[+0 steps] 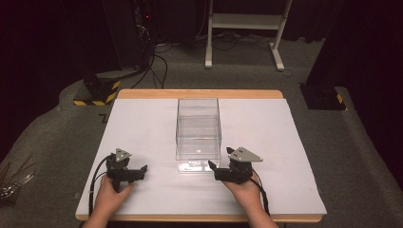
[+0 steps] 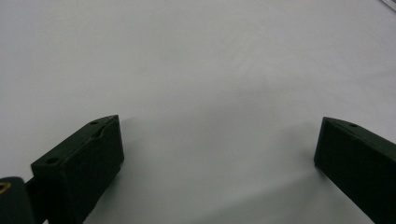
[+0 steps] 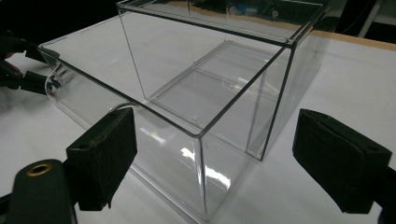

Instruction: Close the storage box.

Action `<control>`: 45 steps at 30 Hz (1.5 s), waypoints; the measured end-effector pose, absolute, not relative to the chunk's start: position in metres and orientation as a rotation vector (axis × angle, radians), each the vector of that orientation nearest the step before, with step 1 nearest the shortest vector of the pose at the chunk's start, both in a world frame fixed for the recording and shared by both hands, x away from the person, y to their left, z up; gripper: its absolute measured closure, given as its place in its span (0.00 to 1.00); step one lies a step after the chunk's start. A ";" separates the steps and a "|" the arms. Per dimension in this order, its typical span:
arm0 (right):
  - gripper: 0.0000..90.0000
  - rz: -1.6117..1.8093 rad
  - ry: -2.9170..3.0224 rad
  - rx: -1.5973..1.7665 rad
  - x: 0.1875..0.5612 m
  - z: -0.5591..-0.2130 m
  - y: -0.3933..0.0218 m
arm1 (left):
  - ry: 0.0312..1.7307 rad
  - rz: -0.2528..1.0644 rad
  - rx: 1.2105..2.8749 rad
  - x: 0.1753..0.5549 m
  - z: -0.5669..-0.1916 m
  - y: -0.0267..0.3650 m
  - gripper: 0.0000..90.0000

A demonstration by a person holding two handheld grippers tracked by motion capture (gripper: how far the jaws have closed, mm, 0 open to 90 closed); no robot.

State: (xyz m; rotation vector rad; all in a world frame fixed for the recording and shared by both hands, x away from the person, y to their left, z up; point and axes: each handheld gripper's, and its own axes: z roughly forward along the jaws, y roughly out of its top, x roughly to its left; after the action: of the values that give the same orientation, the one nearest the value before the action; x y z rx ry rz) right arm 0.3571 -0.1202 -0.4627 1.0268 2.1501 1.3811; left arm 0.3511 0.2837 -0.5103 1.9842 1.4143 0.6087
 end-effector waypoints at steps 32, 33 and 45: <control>0.16 1.375 2.107 1.082 0.383 -0.464 -0.115 | 1.414 0.610 1.982 0.351 -0.510 0.284 0.02; 0.16 1.373 2.105 1.085 0.384 -0.464 -0.115 | 1.414 0.610 1.982 0.351 -0.510 0.284 0.02; 0.16 1.374 2.090 1.106 0.395 -0.465 -0.113 | 1.414 0.610 1.983 0.351 -0.510 0.284 0.02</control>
State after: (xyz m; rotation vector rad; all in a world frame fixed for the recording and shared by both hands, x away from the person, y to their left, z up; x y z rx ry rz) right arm 0.3947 -0.1135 -0.4650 1.1060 2.0904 1.3740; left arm 0.3511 0.2836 -0.5105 1.9828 1.4137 0.6097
